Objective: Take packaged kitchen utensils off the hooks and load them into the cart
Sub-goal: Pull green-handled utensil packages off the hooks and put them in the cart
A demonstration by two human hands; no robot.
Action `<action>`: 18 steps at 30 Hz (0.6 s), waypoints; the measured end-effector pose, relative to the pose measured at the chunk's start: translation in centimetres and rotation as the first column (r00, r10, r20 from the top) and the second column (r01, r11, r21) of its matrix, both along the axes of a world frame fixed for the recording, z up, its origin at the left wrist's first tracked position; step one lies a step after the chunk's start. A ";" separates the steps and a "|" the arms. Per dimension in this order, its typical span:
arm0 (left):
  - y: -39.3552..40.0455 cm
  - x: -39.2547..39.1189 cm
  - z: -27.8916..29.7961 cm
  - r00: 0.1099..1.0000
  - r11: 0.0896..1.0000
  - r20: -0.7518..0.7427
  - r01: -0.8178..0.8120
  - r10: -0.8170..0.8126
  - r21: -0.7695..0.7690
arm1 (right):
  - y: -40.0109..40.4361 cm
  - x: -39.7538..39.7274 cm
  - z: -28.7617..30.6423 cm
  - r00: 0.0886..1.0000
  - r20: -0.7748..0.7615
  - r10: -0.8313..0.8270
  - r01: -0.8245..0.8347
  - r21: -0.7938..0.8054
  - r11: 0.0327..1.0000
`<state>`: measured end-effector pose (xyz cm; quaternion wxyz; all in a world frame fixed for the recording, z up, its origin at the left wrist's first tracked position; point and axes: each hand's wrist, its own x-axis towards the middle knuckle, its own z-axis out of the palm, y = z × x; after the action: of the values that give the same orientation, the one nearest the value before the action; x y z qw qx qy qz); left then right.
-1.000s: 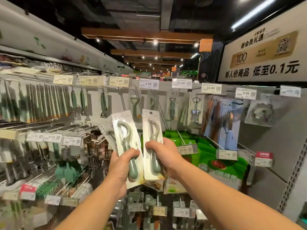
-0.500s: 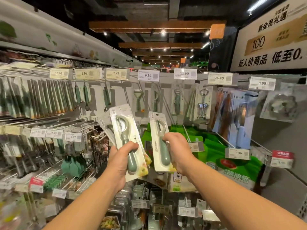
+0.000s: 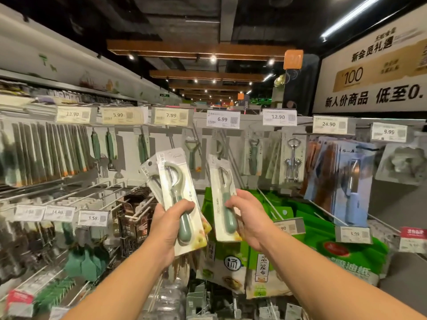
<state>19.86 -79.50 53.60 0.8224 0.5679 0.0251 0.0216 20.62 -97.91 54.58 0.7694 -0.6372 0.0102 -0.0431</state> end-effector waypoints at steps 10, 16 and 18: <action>3.3 4.8 -0.2 0.999 0.999 -0.007 0.049 -0.049 -0.024 | 2.3 3.1 0.1 0.989 0.127 -0.075 0.077 -0.006 0.997; 3.9 6.5 -0.4 0.996 0.996 0.003 0.093 -0.093 -0.011 | 2.2 3.5 -0.4 0.976 0.162 -0.143 0.144 0.004 0.990; 3.8 6.9 -0.4 0.992 0.992 0.009 0.123 -0.123 -0.028 | 2.0 3.6 -0.7 0.978 0.155 -0.141 0.146 -0.020 0.989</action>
<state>26.77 -75.66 53.20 0.8303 0.5565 -0.0128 -0.0273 24.17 -95.94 53.84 0.7527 -0.6416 -0.0038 -0.1477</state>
